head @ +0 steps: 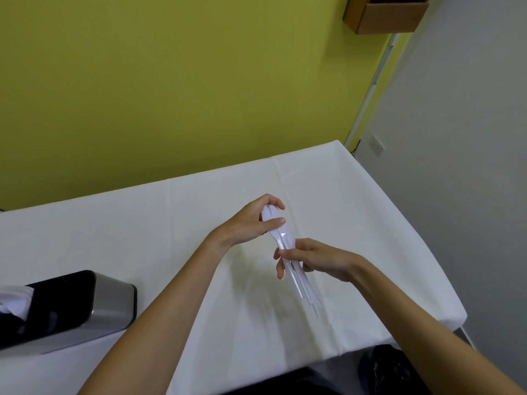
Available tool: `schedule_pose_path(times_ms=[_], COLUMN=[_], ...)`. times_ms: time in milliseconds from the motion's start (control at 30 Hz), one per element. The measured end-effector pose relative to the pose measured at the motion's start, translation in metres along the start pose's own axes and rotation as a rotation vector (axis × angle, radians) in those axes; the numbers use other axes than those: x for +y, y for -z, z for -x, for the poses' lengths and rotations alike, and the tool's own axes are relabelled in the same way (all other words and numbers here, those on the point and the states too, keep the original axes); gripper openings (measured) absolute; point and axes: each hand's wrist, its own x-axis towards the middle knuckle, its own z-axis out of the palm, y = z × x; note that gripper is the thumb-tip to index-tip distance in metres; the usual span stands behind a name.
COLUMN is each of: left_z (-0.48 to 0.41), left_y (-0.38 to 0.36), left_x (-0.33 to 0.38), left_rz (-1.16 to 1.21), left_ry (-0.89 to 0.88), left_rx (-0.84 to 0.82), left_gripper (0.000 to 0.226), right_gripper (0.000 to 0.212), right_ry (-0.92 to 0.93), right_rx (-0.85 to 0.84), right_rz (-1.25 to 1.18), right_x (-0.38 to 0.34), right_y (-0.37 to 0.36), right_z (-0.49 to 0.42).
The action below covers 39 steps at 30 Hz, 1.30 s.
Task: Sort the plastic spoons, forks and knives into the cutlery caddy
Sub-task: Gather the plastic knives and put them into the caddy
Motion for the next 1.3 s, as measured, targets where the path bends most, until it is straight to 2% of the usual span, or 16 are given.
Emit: schedule_pose_path(times_ms=[200, 467, 600, 700, 767, 833, 900, 1000, 1167, 1300], left_z=[0.001, 0.002, 0.003, 0.003, 0.008, 0.016, 0.027, 0.036, 0.038, 0.038], left_y=[0.001, 0.000, -0.002, -0.004, -0.010, -0.023, -0.042, -0.065, -0.065, -0.061], left_x=[0.004, 0.005, 0.007, 0.004, -0.001, -0.006, -0.010, -0.008, -0.006, -0.006], left_rz=[-0.069, 0.049, 0.165, 0.293, 0.469, 0.740, 0.968, 1.131, 1.253, 1.256], left_ry=[0.014, 0.026, 0.000, 0.024, 0.064, 0.123, 0.164, 0.170, 0.093, 0.050], left_rx=[-0.044, 0.004, 0.170, 0.406, 0.609, 0.742, 0.790, 0.816, 0.839, 0.831], left_gripper=[0.017, 0.020, 0.028, 0.023, 0.023, 0.034, 0.048, 0.063, 0.074, 0.076], right_gripper=[0.027, 0.029, 0.034, 0.034, 0.034, 0.036, 0.034, 0.028, 0.026, 0.030], right_ry=[0.016, 0.052, 0.105, 0.153, 0.189, 0.242, 0.299, 0.328, 0.285, 0.251], right_rx=[-0.014, 0.070, 0.147, 0.296, 0.424, 0.566, 0.698, 0.807, 0.771, 0.735], right_rz=[0.006, -0.081, -0.080, -0.135, -0.211, -0.308, -0.397, -0.504, -0.527, -0.534], right_x=[-0.004, -0.007, -0.011, -0.014, -0.015, -0.015, -0.015, -0.014, -0.011, -0.006], right_y=[0.001, -0.004, -0.002, 0.001, 0.002, 0.002, -0.003, -0.016, -0.036, -0.045], right_z=[-0.005, -0.012, -0.012, -0.014, -0.016, -0.019, -0.024, -0.031, -0.034, -0.032])
